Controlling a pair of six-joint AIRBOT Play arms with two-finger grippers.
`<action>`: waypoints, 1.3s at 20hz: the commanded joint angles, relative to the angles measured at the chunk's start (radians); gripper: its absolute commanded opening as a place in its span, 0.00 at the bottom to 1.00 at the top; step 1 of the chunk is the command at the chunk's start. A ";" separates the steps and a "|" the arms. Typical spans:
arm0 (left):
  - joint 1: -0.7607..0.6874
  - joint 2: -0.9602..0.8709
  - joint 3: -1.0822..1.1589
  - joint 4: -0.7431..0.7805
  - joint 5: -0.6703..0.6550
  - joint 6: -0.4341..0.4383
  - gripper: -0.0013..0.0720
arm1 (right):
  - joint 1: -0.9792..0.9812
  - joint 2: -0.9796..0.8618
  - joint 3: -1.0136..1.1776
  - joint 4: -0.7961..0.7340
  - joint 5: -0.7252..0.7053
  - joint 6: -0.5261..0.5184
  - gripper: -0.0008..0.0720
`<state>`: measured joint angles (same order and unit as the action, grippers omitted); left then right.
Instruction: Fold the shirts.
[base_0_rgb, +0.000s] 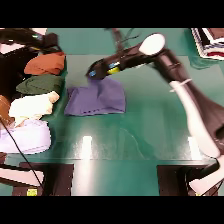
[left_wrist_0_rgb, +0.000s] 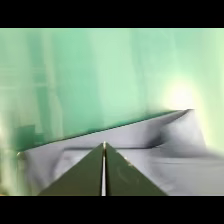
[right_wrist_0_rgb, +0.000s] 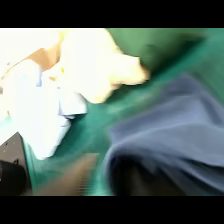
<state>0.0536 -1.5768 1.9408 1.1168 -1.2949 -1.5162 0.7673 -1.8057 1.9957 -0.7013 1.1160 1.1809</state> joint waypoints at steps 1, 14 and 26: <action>0.097 0.060 0.002 0.009 -0.069 0.007 0.06 | 0.083 -0.120 0.085 -0.008 0.029 -0.011 0.68; 0.038 0.060 0.001 0.003 -0.059 0.032 0.05 | -0.450 0.153 -0.673 -0.066 0.064 0.120 0.87; -0.107 0.059 0.001 0.006 -0.030 0.058 0.05 | -0.233 -0.242 -0.294 0.176 0.049 0.071 0.57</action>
<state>-0.0372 -1.5177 1.9415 1.1236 -1.3148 -1.4662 0.4904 -1.9812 1.6039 -0.5507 1.1690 1.2537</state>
